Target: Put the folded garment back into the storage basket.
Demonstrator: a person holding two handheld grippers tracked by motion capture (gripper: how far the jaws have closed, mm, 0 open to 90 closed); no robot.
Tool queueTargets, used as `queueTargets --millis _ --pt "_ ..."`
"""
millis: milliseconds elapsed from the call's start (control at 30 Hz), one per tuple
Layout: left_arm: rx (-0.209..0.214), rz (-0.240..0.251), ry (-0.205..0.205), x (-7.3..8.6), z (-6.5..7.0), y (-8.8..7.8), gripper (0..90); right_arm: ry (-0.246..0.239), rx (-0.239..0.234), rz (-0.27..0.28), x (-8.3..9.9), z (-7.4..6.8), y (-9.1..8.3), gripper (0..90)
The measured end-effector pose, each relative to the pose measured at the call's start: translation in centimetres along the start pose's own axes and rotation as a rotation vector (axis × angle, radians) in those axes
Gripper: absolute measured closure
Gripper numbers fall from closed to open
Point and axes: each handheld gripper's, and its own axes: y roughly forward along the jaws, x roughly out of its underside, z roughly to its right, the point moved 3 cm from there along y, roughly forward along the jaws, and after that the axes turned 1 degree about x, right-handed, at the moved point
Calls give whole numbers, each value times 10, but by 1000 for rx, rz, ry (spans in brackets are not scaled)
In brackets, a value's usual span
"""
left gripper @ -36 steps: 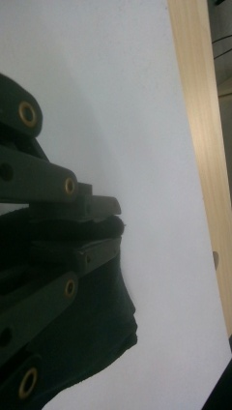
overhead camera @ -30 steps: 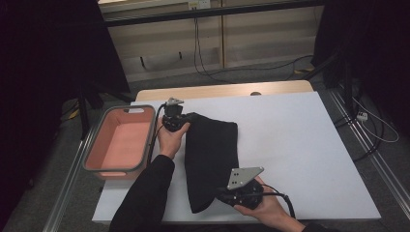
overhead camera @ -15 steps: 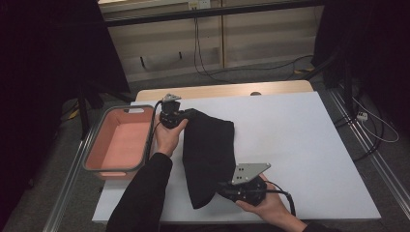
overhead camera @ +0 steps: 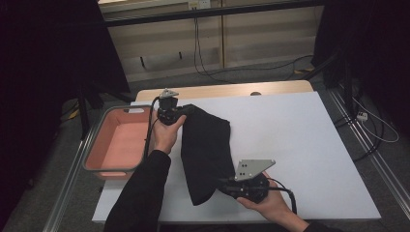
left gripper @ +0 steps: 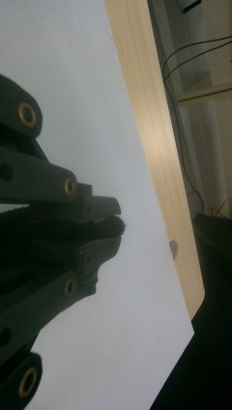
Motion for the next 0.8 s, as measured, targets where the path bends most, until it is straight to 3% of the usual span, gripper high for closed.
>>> queueTargets --millis 300,800 --pt "2 10 19 -13 5 -1 813 -5 8 21 -7 2 -3 830" --pt "-9 35 25 -26 1 -12 814 -21 9 61 -25 5 -4 830"
